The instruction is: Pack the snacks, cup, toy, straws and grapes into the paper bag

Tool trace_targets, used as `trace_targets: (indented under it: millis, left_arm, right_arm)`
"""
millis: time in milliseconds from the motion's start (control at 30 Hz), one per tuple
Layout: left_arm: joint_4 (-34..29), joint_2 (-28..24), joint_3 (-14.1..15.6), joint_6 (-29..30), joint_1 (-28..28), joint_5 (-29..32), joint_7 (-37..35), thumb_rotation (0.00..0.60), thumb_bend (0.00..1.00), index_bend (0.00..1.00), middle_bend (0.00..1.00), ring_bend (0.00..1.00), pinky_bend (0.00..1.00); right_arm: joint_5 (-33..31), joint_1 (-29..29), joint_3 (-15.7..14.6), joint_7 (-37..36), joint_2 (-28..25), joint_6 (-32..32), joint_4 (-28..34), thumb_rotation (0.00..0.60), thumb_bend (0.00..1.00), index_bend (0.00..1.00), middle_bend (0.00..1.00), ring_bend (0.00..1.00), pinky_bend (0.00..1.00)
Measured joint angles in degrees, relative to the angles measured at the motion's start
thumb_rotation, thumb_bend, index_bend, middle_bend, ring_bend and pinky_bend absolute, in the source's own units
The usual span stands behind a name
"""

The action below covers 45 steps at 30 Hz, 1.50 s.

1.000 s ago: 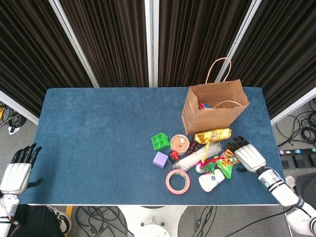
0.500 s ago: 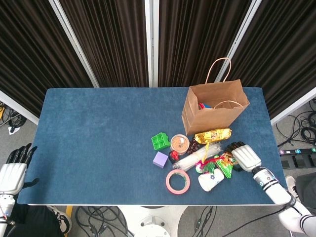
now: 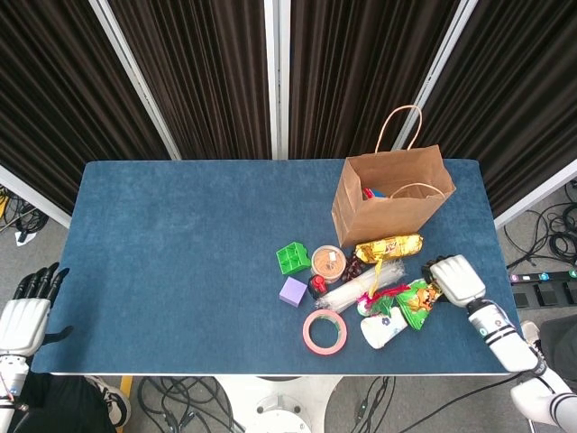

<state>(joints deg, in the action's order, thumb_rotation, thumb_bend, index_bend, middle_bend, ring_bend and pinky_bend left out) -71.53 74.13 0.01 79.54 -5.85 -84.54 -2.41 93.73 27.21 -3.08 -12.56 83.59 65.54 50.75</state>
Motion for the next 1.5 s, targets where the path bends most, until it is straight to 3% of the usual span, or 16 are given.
trace_targets:
  millis: [300, 667, 833, 933, 1200, 1333, 1500]
  left_arm:
    - [-1.6, -0.1, -0.2, 0.0, -0.5, -0.4, 1.2, 0.6, 0.05, 0.07, 0.04, 0.0, 0.11]
    - [-3.2, -0.6, 0.0, 0.6, -0.4, -0.9, 2.1, 0.6, 0.05, 0.07, 0.04, 0.0, 0.11]
    - [-3.5, -0.8, 0.3, 0.4, -0.4, -1.0, 2.7, 0.6, 0.05, 0.07, 0.04, 0.0, 0.11]
    - [-3.6, -0.8, 0.2, 0.4, -0.4, -1.0, 2.9, 0.6, 0.05, 0.07, 0.04, 0.0, 0.11]
    - [-2.9, -0.6, 0.4, -0.2, -0.4, -0.6, 2.1, 0.6, 0.05, 0.07, 0.04, 0.0, 0.11]
    - [-1.7, -0.4, 0.5, -0.6, -0.3, -0.4, 1.1, 0.6, 0.05, 0.07, 0.04, 0.0, 0.11]
    - [-1.0, -0.4, 0.7, -0.7, -0.4, -0.9, -0.8, 0.6, 0.05, 0.07, 0.04, 0.0, 0.11]
  right_arm:
    - [-1.9, -0.8, 3.8, 0.6, -10.4, 5.8, 10.6, 0.6, 0.26, 0.74, 0.6, 0.53, 0.62]
    - [-4.0, 0.8, 11.7, 4.2, -28.9, 10.2, 39.8, 0.6, 0.27, 0.74, 0.6, 0.54, 0.63]
    - [-7.4, 5.0, 16.8, 7.2, -35.2, 6.2, 53.0, 0.6, 0.27, 0.75, 0.6, 0.54, 0.63]
    - [-11.1, 9.0, 20.6, 10.4, -36.6, 3.5, 57.3, 0.6, 0.27, 0.75, 0.6, 0.54, 0.63]
    - [-18.7, 15.3, 26.7, 25.8, -31.8, 4.8, 55.3, 0.6, 0.27, 0.75, 0.6, 0.54, 0.63]
    - [-22.3, 17.9, 28.1, 34.6, -27.1, 6.7, 48.4, 0.6, 0.27, 0.75, 0.6, 0.54, 0.63]
    - [-23.8, 19.8, 27.9, 38.6, -23.0, 7.2, 36.7, 0.6, 0.27, 0.75, 0.6, 0.54, 0.63]
